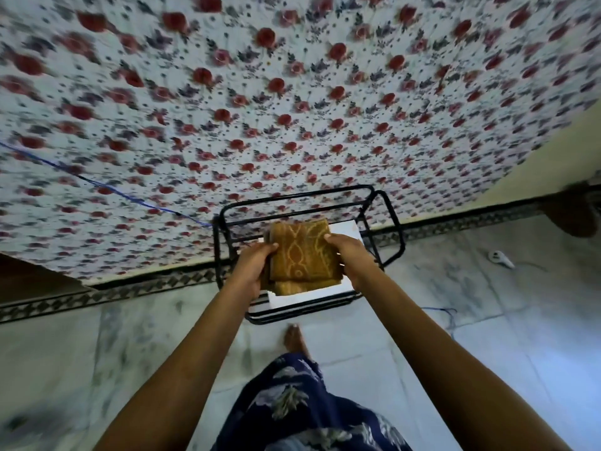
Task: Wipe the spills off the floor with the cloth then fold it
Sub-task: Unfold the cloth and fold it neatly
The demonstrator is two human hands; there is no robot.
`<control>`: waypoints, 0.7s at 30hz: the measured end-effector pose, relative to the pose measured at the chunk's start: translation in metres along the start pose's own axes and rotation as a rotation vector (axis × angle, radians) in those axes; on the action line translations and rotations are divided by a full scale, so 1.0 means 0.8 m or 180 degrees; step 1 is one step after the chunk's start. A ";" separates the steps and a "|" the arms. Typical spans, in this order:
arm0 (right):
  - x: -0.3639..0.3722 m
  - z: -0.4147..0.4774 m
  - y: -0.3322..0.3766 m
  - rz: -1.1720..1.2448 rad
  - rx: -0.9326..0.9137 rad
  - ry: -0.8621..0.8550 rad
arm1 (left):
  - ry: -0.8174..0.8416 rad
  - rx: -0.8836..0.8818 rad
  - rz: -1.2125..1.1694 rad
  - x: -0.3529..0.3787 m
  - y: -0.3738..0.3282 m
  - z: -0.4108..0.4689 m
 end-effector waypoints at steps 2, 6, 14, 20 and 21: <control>-0.010 0.025 0.005 -0.0031 0.0101 -0.0014 | -0.0015 -0.0087 0.0026 0.013 -0.001 0.025; -0.026 0.084 0.004 -0.0048 0.0237 -0.0068 | -0.0051 -0.0359 0.0065 0.037 0.007 0.077; -0.036 0.240 -0.081 -0.0114 0.0437 0.0165 | -0.0188 -0.0516 0.0004 0.049 0.074 0.220; -0.036 0.360 -0.148 -0.0043 0.0594 0.0172 | -0.0349 -0.0399 0.0357 0.055 0.123 0.333; -0.038 0.375 -0.155 -0.0021 0.0631 0.0154 | -0.0274 -0.0315 0.0403 0.059 0.127 0.346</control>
Point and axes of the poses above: each hand's wrist, its own z-axis towards the middle knuckle, its own x-axis out of the palm, y = z × x, the point moved 6 cm from there along z, towards the middle knuckle, and after that the axes turned 1 degree about -x, right-handed, at the moved point
